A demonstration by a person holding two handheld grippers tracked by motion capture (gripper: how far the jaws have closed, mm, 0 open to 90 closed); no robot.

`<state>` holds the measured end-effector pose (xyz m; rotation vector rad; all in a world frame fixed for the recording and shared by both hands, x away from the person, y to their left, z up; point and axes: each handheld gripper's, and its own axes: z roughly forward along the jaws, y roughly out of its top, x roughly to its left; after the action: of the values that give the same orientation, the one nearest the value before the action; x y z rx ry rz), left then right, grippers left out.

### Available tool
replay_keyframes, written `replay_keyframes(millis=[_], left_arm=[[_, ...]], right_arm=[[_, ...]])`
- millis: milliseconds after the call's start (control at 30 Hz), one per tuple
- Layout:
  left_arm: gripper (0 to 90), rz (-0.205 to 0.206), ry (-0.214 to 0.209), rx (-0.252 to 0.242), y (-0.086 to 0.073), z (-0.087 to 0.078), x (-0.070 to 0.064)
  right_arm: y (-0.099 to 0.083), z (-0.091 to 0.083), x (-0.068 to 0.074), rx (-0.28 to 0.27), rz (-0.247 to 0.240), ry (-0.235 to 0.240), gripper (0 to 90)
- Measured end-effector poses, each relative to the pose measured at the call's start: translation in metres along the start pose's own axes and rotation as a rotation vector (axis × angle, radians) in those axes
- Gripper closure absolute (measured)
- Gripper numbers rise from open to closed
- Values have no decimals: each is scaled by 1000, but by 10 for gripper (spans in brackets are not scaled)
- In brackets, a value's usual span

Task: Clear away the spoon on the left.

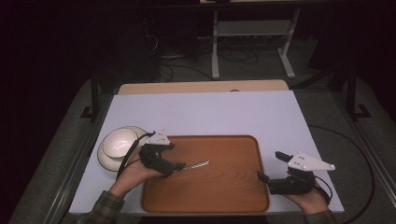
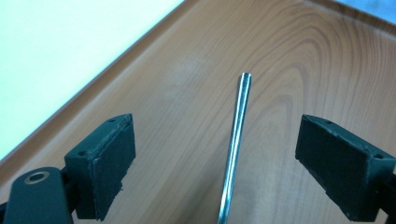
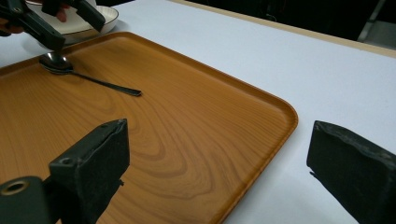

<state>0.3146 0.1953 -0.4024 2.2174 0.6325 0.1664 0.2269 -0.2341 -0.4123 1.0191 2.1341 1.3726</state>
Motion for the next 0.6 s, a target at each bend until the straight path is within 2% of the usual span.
replay_keyframes(millis=[300,467,600], left_arm=[[115,-20,46,-58,-15,-29,3],[119,-28,82,-109,-23,-46,4],[120,-42,103,-121,-32,-57,7]], right_arm=[[1,-1,0,-8,1,-2,52],[1,-1,0,-8,2,-2,52],[1,-1,0,-8,1,-2,51]])
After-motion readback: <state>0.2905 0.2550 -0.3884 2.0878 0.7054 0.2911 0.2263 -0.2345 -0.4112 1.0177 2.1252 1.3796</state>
